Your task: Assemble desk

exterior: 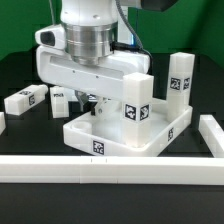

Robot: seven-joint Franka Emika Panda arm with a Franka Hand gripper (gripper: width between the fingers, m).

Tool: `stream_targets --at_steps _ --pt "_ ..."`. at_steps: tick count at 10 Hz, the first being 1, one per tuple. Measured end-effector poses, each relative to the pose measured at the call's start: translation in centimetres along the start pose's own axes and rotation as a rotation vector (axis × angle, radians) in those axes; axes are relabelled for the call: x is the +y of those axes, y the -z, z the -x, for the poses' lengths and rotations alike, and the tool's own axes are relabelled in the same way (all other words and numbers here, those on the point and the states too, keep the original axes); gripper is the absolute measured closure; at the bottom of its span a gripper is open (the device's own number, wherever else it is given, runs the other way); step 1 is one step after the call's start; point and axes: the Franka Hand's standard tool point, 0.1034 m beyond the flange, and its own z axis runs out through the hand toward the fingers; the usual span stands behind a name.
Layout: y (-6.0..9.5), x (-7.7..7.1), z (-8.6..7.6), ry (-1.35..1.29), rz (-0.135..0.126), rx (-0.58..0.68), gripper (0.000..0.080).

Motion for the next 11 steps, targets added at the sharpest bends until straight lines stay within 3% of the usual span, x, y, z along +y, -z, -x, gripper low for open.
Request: stream_targets --at_steps 7,11 --pt "0.0 0.1 0.0 0.443 0.001 0.001 0.0737" --pt "0.2 -1.4 -1.1 0.730 0.041 0.011 0.0739"
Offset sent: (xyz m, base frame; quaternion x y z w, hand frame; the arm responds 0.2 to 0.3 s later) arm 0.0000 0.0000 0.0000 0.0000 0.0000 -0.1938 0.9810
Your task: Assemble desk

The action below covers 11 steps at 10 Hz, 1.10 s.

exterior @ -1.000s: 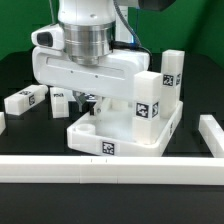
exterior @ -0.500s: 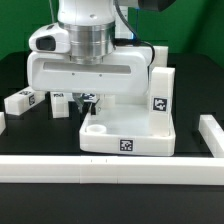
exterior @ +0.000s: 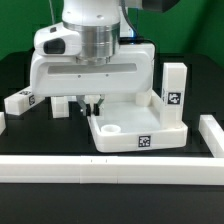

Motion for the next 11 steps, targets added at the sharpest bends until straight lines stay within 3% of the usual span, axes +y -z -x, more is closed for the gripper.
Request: stream_targets --at_steps 2,6,11 --pt "0.1 -0.3 -1.1 0.148 0.022 0.022 0.0739" --pt "0.1 0.2 -0.9 0.384 0.038 0.008 0.0739" --pt "0.6 -1.4 -4.7 0.870 0.106 -0.014 0.0739"
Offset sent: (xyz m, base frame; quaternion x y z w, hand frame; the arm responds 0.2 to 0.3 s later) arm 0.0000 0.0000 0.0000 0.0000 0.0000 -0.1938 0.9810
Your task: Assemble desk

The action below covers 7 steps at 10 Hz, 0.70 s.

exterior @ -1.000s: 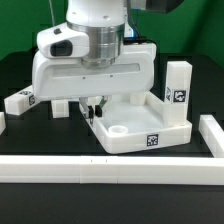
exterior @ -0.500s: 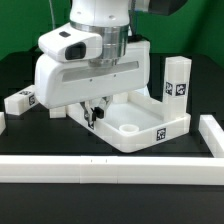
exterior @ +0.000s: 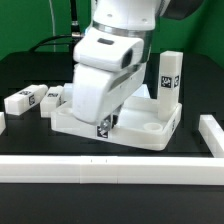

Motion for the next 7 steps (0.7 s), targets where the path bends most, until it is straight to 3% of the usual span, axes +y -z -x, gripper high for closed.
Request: stream_targets --at_steps 5,7 --pt "-0.1 0.4 1.0 0.292 0.008 -0.037 0.0739" --pt "0.1 1.4 -1.1 0.429 0.034 -0.054 0.0739"
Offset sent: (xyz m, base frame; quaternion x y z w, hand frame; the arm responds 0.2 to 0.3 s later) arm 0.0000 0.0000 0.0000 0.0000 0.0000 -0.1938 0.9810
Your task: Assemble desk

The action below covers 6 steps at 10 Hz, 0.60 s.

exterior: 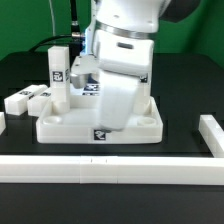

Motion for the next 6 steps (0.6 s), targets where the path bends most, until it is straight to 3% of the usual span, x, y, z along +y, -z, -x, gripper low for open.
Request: stream_targets --at_steps 1,6 --pt "0.2 1.1 -0.7 0.007 0.011 0.002 0.0739" --pt "0.9 5.4 -3.3 -0.111 0.010 -0.001 0.0739"
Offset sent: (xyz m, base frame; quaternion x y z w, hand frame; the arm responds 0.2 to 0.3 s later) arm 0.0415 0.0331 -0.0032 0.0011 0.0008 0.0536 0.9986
